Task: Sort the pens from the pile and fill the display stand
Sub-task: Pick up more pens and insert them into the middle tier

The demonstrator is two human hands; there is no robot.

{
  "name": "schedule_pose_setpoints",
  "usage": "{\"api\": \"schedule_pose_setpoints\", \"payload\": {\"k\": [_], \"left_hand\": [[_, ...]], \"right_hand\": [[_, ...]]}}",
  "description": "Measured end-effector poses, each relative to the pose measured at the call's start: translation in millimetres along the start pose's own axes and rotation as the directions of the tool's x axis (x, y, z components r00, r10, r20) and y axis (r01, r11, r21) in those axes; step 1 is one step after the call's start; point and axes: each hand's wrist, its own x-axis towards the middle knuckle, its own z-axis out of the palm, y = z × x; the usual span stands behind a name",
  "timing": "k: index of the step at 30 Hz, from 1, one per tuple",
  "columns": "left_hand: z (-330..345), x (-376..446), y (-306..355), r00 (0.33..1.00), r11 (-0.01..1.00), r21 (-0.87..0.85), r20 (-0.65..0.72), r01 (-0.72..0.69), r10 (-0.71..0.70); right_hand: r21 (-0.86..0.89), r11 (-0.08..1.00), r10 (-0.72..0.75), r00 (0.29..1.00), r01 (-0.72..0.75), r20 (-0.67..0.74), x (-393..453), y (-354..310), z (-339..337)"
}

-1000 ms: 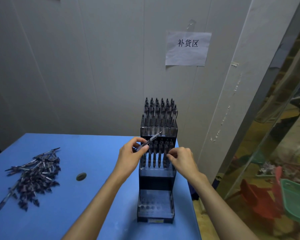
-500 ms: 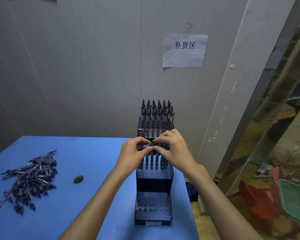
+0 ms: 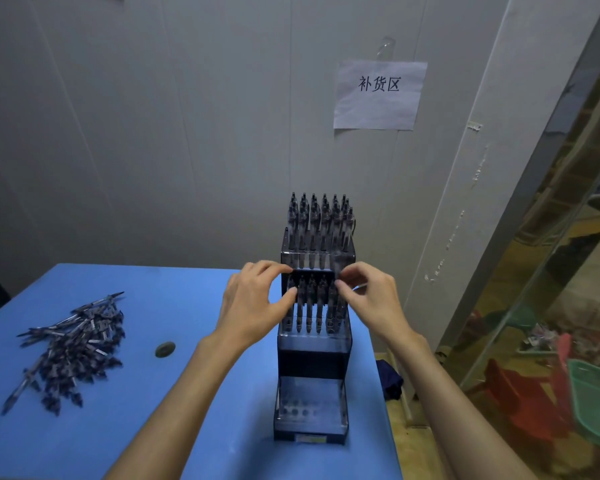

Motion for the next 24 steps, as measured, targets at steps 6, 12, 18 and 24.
{"api": "schedule_pose_setpoints", "payload": {"k": [6, 12, 18, 24], "left_hand": [[-3.8, -7.8, -8.4, 0.999, 0.993, 0.112, 0.034, -0.024, 0.021], [-4.9, -16.4, -8.7, 0.998, 0.995, 0.093, 0.055, 0.021, -0.026], [-5.5, -22.8, -7.8, 0.995, 0.993, 0.105, 0.071, 0.06, -0.067], [-4.5, -30.9, -0.9, 0.993, 0.992, 0.088, 0.069, 0.086, -0.092]], "right_hand": [[0.026, 0.995, 0.097, 0.995, -0.096, -0.021, -4.1, 13.0, 0.4], [-0.087, 0.992, 0.098, 0.994, -0.094, 0.044, -8.6, 26.9, 9.4], [-0.11, 0.986, 0.131, 0.989, -0.122, 0.072, -8.0, 34.6, 12.2], [-0.121, 0.985, 0.137, 0.985, -0.124, 0.106, -7.1, 37.3, 13.7]]}}
